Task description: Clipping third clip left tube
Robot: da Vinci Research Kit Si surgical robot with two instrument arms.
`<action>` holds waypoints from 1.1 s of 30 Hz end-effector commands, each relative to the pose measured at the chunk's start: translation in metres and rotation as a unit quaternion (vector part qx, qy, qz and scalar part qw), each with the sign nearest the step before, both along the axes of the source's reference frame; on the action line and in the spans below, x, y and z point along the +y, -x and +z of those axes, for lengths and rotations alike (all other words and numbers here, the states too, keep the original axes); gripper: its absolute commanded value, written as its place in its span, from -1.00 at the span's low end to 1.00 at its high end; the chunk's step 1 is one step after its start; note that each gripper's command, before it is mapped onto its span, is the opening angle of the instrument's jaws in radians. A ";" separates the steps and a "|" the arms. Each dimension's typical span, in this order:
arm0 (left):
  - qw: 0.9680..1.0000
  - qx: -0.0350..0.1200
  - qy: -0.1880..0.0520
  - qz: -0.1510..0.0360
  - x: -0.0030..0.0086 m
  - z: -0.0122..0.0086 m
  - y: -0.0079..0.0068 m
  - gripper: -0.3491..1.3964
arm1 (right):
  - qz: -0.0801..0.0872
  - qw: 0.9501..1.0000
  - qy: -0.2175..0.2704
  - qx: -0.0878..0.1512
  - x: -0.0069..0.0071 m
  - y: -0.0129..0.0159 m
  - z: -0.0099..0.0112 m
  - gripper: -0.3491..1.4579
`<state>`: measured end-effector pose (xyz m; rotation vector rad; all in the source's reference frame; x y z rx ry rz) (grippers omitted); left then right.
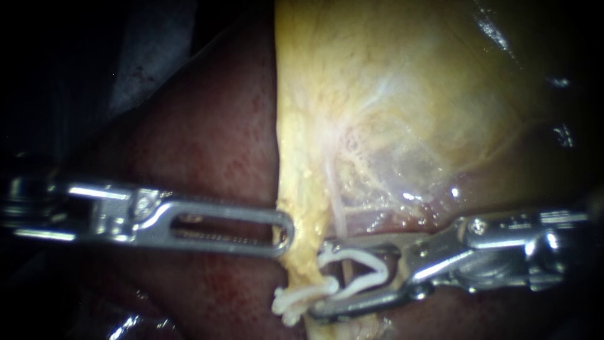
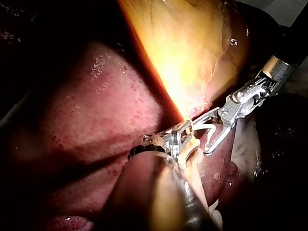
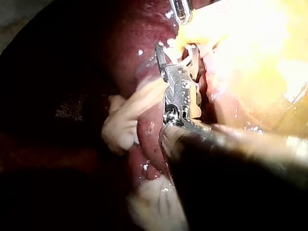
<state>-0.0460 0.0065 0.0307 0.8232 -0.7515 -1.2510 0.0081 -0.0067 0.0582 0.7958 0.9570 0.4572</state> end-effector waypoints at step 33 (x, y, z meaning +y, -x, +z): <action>1.000 0.001 0.001 0.000 0.0001 0.0004 0.0003 -1.00 | 0.003 1.000 -0.022 -0.007 0.0009 -0.0041 0.0009 -0.05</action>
